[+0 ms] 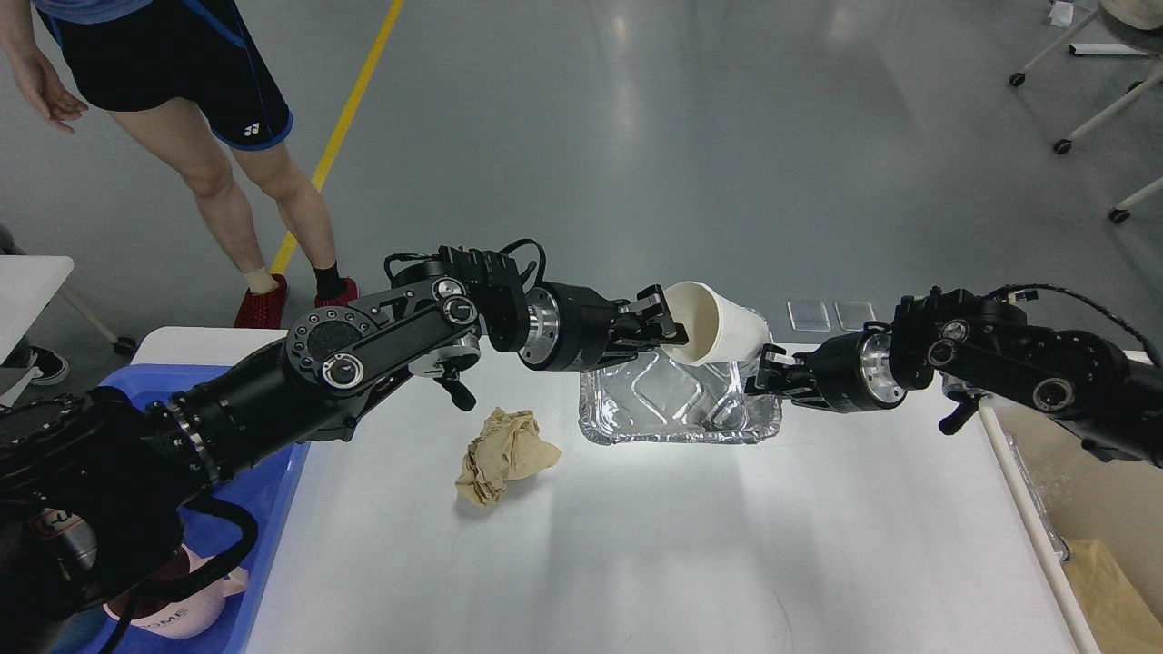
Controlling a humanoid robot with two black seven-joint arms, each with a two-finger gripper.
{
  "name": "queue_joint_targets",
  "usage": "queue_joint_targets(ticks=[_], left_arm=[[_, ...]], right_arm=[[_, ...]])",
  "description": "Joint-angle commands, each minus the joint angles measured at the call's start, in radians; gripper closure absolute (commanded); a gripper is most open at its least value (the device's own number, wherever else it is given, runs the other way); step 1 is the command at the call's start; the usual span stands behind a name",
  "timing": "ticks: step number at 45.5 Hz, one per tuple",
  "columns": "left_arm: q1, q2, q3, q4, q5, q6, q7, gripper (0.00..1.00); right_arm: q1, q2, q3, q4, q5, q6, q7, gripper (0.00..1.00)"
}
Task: Tidy desktop
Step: 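Lower the white cup into the foil tray and open the left gripper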
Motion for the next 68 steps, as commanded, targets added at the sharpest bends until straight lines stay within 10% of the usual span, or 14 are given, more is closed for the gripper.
queue_joint_targets(ticks=[1, 68], left_arm=[[0.001, -0.017, 0.001, 0.006, -0.009, 0.009, 0.002, 0.17], [0.004, 0.140, 0.001, -0.097, -0.013, 0.009, 0.003, 0.03]], right_arm=[[0.000, 0.001, 0.000, 0.000, 0.000, 0.000, 0.000, 1.00], [-0.005, 0.006, 0.002, -0.005, -0.002, -0.002, -0.002, 1.00]])
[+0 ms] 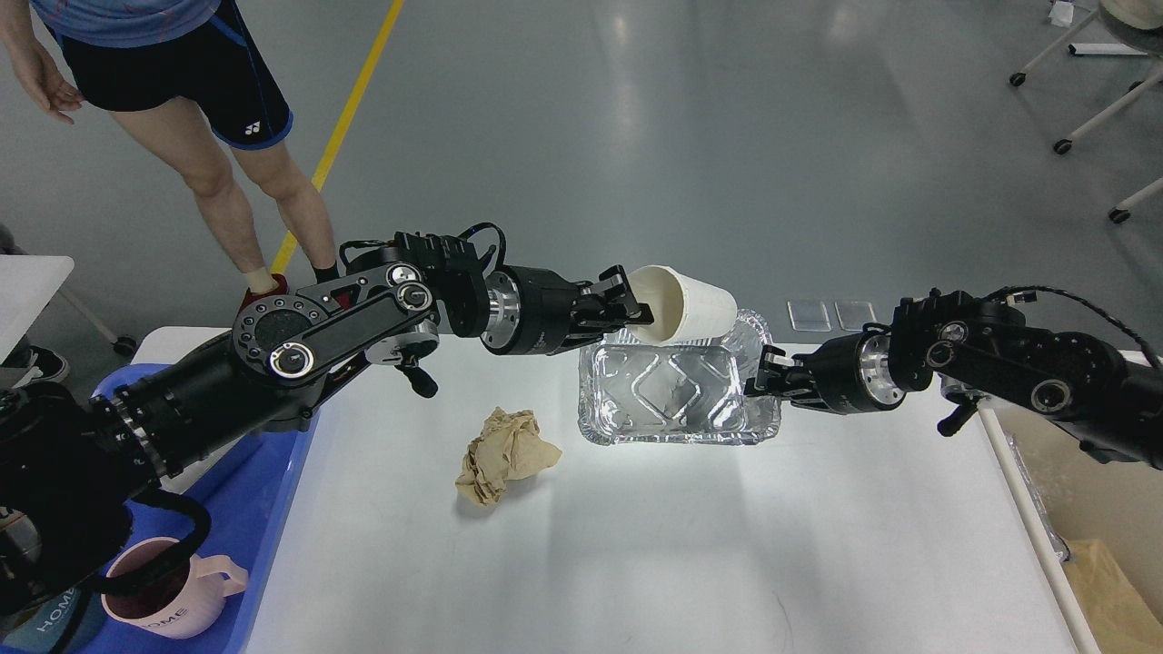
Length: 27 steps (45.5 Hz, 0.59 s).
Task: Tidy desktop
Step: 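Lower the white cup into the foil tray and open the left gripper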
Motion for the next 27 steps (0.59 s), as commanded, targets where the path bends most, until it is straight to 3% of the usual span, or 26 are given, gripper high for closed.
queue_joint_targets(ticks=[1, 27], left_arm=[[0.002, 0.010, 0.007, -0.010, 0.002, 0.000, 0.000, 0.03], [0.045, -0.001, 0.006, 0.002, 0.000, 0.001, 0.000, 0.03]], right_arm=[[0.000, 0.001, 0.000, 0.000, -0.001, 0.001, 0.000, 1.00], [0.000, 0.003, 0.000, 0.000, -0.001, -0.001, 0.001, 1.00]])
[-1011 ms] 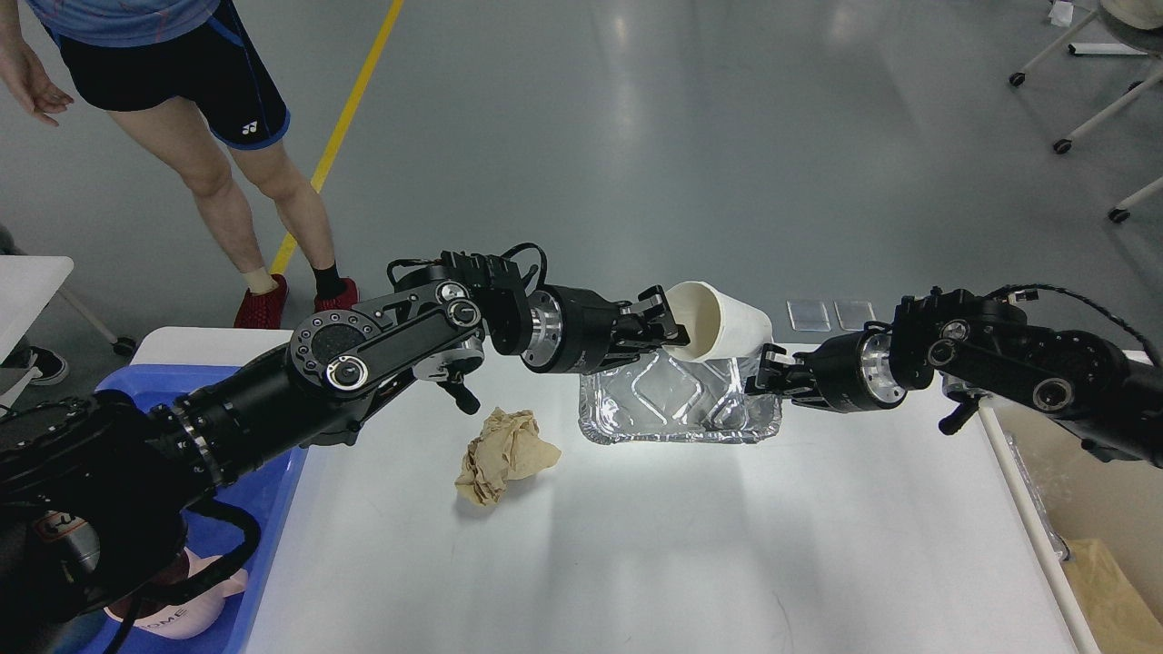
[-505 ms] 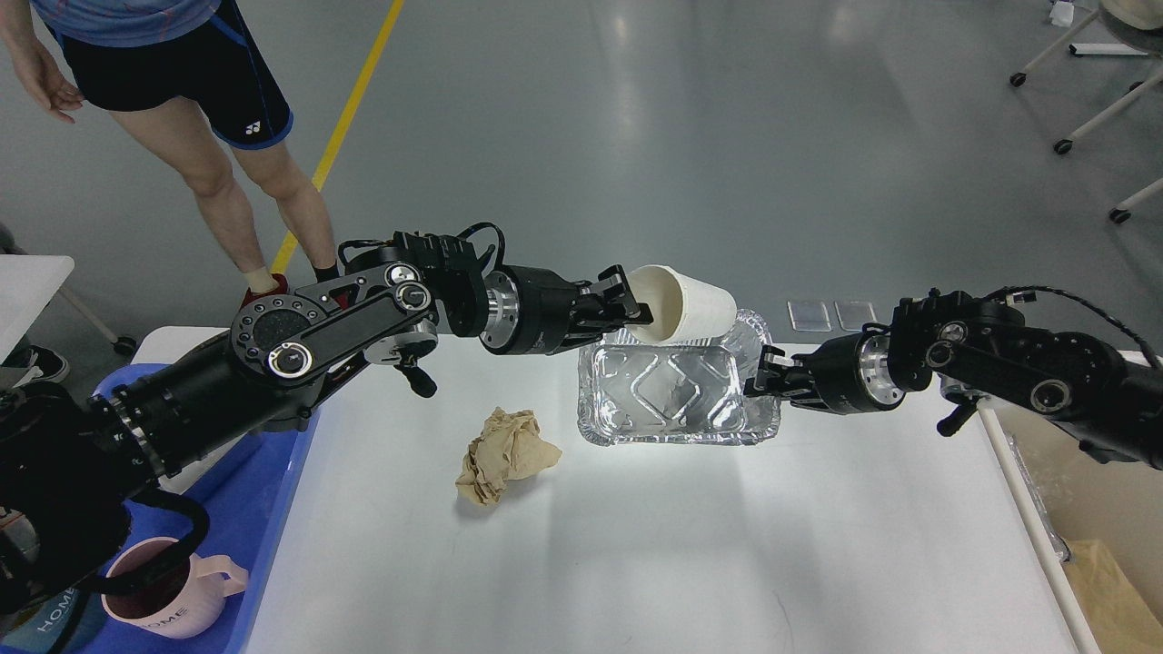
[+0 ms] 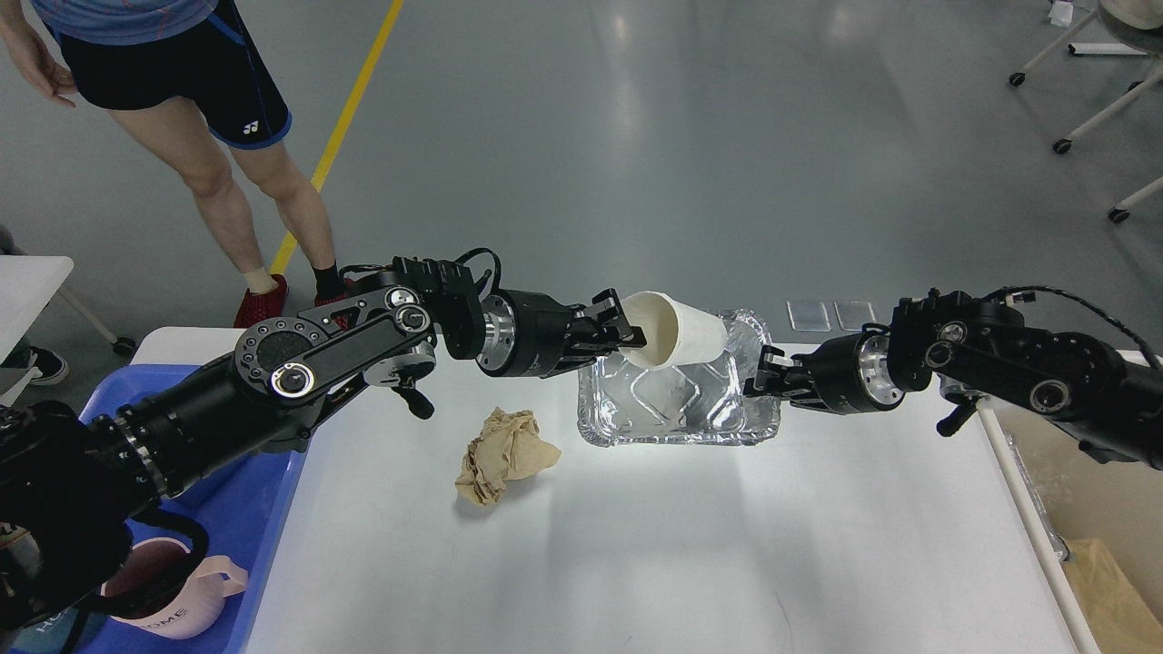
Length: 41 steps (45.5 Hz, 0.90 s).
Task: Tidy desktop
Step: 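Lower the white cup into the foil tray and open the left gripper, then pull the left gripper back away from the foil tray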
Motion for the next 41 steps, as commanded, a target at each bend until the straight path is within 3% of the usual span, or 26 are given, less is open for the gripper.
queue_joint_targets(ticks=[1, 32, 41], left_arm=[[0.000, 0.000, 0.000, 0.003, 0.000, 0.000, 0.000, 0.03], [-0.032, 0.013, -0.063, -0.014, -0.021, 0.015, -0.002, 0.03], [-0.100, 0.167, -0.077, -0.108, -0.070, -0.034, -0.003, 0.03]], right_arm=[[0.000, 0.001, 0.000, 0.000, 0.002, 0.000, -0.001, 1.00], [-0.002, -0.003, 0.000, 0.002, 0.000, 0.000, -0.001, 1.00], [-0.002, -0.006, 0.004, 0.003, 0.002, 0.000, -0.001, 1.00]])
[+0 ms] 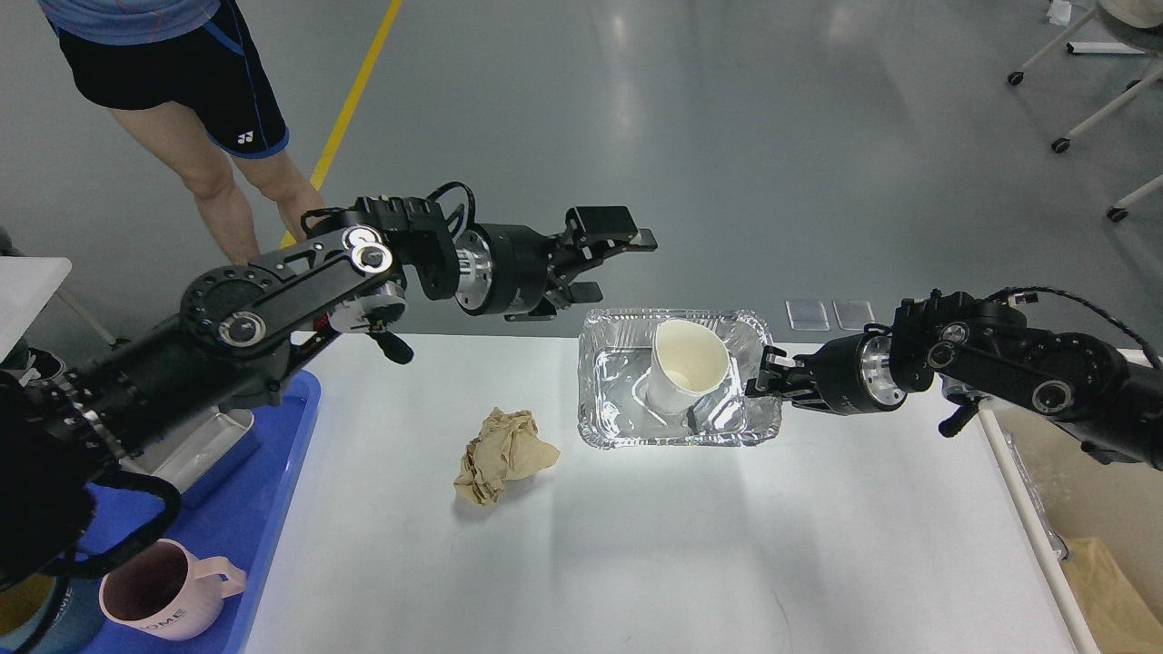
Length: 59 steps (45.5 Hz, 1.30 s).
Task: Tidy desktop
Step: 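Pull the left gripper back away from the foil tray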
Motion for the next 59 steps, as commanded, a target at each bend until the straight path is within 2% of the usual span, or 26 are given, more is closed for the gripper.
queue_joint_targets(ticks=[1, 3, 4, 5, 6, 15, 25, 34, 39, 45, 50, 59], left_arm=[[-0.043, 0.122, 0.004, -0.081, -0.031, -0.036, 0.000, 0.03], [-0.046, 0.148, 0.006, -0.100, -0.031, -0.040, 0.000, 0.03], [-0.047, 0.252, 0.010, -0.169, -0.031, -0.048, 0.000, 0.03], [-0.047, 0.253, 0.010, -0.170, -0.031, -0.048, 0.000, 0.03], [-0.043, 0.347, 0.012, -0.235, -0.031, -0.048, 0.000, 0.03], [0.006, 0.642, 0.047, -0.382, -0.031, -0.040, -0.006, 0.03], [0.037, 0.861, 0.127, -0.420, -0.029, -0.048, -0.017, 0.04], [0.043, 0.990, 0.196, -0.492, -0.028, -0.040, -0.021, 0.04], [0.051, 1.001, 0.222, -0.494, -0.028, -0.025, -0.020, 0.04], [0.080, 0.958, 0.245, -0.474, -0.026, 0.033, -0.020, 0.04], [0.109, 0.856, 0.253, -0.440, -0.025, 0.078, -0.015, 0.04], [0.129, 0.626, 0.300, -0.426, -0.016, 0.098, 0.003, 0.04]], right_arm=[[0.000, 0.000, 0.006, 0.001, 0.000, 0.000, 0.000, 1.00], [0.000, 0.000, 0.007, 0.001, 0.000, 0.000, 0.000, 1.00], [0.000, 0.000, 0.009, 0.001, 0.000, 0.000, 0.001, 1.00], [0.000, 0.000, 0.009, 0.001, 0.000, 0.000, 0.001, 1.00], [0.000, 0.000, 0.009, 0.001, 0.000, 0.000, 0.001, 1.00], [-0.012, 0.001, 0.018, -0.001, 0.000, 0.000, 0.000, 1.00], [-0.020, 0.001, 0.021, 0.001, 0.000, 0.000, 0.000, 1.00], [-0.020, 0.001, 0.023, 0.000, 0.000, 0.000, 0.001, 1.00], [-0.023, 0.001, 0.023, -0.001, 0.000, 0.000, 0.001, 1.00], [-0.029, 0.003, 0.023, -0.001, -0.001, -0.002, 0.001, 1.00], [-0.029, 0.006, 0.023, -0.001, 0.000, -0.003, 0.001, 1.00], [-0.029, 0.004, 0.023, -0.001, 0.000, -0.003, 0.000, 1.00]])
